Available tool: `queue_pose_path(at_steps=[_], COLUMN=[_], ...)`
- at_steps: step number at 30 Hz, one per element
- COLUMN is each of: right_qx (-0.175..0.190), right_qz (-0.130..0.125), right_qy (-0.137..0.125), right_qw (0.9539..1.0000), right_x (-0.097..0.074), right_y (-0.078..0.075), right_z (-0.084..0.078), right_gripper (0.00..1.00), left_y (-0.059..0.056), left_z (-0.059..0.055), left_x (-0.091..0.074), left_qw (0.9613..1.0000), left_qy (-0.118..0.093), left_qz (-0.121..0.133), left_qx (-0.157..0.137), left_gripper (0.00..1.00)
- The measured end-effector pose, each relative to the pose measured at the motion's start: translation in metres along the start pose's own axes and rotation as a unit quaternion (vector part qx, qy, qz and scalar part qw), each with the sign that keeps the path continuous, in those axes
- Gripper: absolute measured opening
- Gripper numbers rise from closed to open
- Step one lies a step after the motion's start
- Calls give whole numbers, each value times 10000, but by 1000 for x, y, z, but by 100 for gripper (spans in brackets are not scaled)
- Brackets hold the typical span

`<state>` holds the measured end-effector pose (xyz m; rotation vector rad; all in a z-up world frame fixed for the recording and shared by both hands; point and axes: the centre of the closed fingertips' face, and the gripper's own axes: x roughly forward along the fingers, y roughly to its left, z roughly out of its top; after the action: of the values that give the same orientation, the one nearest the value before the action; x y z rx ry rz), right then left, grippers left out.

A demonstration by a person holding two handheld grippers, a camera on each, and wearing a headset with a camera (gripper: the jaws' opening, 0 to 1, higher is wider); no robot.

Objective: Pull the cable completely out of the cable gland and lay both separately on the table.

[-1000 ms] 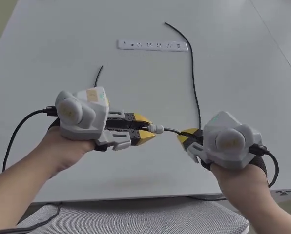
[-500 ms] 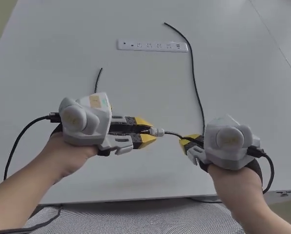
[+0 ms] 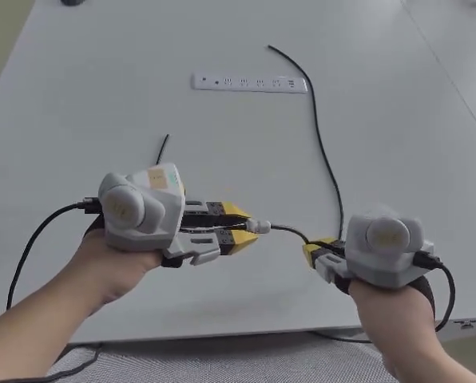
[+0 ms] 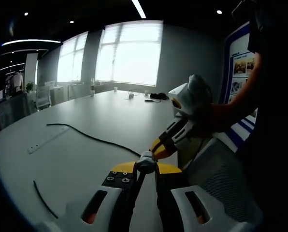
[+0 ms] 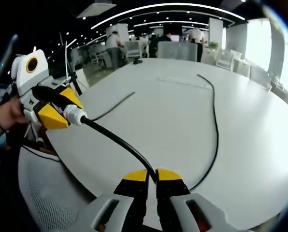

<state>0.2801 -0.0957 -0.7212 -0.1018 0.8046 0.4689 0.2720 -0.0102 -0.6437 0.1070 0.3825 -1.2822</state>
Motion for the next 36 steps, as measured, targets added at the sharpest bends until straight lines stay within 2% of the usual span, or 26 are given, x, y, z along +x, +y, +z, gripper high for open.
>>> queue_pose_path(at_steps=[4,15,21,27,32,34,36], right_qx=[-191,-390,-694,-1571,-1979,-2309,-2445], right_qz=[6,-51,-124,-147,-14,-4,25], right_qy=[-92,-242,-310,-494,-503,-533,-504], right_qw=[9998,9989,9970,9862,9789,9715,9683], right_x=[-2,-8,-17,-29,-30,-30,-29], right_y=[2,3,6,22,40,47,52], right_z=[2,6,13,37,47,51,53], right_gripper=[1,3,13,16,17,16,15], left_y=[3,5,4,2,0,-1,-1], left_z=[1,3,5,4,3,3,2], left_x=[-3,-7,-8,-8,-7,-7,-6], left_qw=[10000,9999,9999,10000,10000,10000,9999], left_qy=[5,21,25,46,63,62,88], left_qz=[60,105,97,79,73,71,71], left_qx=[21,-15,6,-10,-18,-32,-29], left_gripper=[15,15,15,15,15,15,15])
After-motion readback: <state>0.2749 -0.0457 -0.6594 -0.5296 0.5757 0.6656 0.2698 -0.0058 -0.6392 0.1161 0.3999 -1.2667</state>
